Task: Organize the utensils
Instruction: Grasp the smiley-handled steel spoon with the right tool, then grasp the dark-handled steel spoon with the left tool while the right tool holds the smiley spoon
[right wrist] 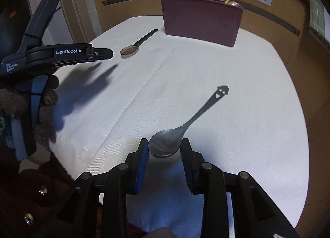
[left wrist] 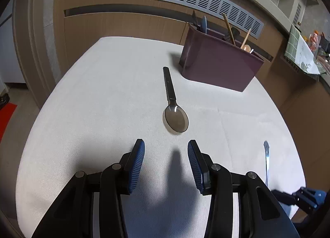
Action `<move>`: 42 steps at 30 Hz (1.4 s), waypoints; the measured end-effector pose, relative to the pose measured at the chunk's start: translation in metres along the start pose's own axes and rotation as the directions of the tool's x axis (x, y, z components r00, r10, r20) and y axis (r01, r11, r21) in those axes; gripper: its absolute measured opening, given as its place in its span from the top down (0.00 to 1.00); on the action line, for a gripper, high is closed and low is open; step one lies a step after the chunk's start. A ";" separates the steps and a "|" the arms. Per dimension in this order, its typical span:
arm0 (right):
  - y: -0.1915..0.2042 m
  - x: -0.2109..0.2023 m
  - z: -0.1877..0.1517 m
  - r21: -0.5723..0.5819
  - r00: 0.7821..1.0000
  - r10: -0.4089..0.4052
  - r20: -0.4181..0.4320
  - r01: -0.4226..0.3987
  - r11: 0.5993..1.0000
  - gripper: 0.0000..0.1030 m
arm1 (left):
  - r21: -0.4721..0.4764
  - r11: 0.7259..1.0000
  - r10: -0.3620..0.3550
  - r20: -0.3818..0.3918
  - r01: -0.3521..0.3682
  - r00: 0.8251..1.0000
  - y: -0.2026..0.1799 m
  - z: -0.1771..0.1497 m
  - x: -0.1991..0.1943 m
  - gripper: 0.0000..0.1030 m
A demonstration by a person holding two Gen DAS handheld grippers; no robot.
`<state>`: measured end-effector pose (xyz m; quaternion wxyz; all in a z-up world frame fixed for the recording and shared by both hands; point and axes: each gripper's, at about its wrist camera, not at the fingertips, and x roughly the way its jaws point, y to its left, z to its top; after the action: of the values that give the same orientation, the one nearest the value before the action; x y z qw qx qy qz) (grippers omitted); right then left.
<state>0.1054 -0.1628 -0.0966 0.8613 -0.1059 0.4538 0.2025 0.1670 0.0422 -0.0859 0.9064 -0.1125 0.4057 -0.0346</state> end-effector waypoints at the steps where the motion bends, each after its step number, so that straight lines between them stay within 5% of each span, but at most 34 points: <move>1: 0.000 0.001 0.001 -0.001 1.000 -0.005 0.002 0.005 1.000 0.71 | 0.001 1.000 0.000 -0.002 0.000 1.000 0.000 0.000 0.000 0.57; 8: -0.020 0.013 0.018 0.076 1.000 -0.019 0.007 0.018 0.997 0.73 | 0.003 1.000 -0.001 -0.005 0.001 1.000 -0.001 0.001 0.004 0.57; 13: -0.043 0.009 0.016 0.170 0.998 0.064 0.022 -0.066 0.983 0.73 | 0.026 0.998 -0.059 0.035 0.058 0.998 -0.001 0.006 0.010 0.56; 23: -0.061 -0.012 0.004 0.195 0.994 -0.064 0.088 0.046 0.980 0.71 | 0.077 0.997 -0.002 -0.033 0.004 0.999 -0.023 0.030 0.054 0.53; 27: -0.073 -0.012 0.003 0.235 0.993 -0.083 0.090 0.059 0.970 0.71 | 0.083 0.994 0.079 -0.033 -0.076 0.996 -0.033 0.037 0.066 0.53; 30: -0.078 -0.013 0.006 0.249 0.991 -0.102 0.088 0.077 0.965 0.71 | 0.070 0.992 0.109 -0.020 -0.107 0.994 -0.033 0.037 0.065 0.65; 33: -0.084 -0.016 0.012 0.270 0.990 -0.100 0.097 0.071 0.960 0.71 | 0.042 0.995 0.085 0.042 -0.087 0.996 -0.024 0.038 0.044 0.69; 36: -0.092 -0.016 0.014 0.293 0.990 -0.107 0.097 0.075 0.953 0.71 | 0.069 0.991 0.099 0.158 -0.111 0.982 -0.021 0.043 0.009 0.85; 42: -0.080 -0.019 0.004 0.248 0.995 0.020 0.098 -0.044 0.968 0.70 | 0.062 0.995 0.057 0.232 -0.073 0.971 -0.003 0.051 -0.035 0.85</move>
<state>0.1343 -0.2382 -0.0792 0.8849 0.0204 0.4361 0.1625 0.1818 0.0538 -0.0263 0.9512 -0.0703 0.3003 -0.0058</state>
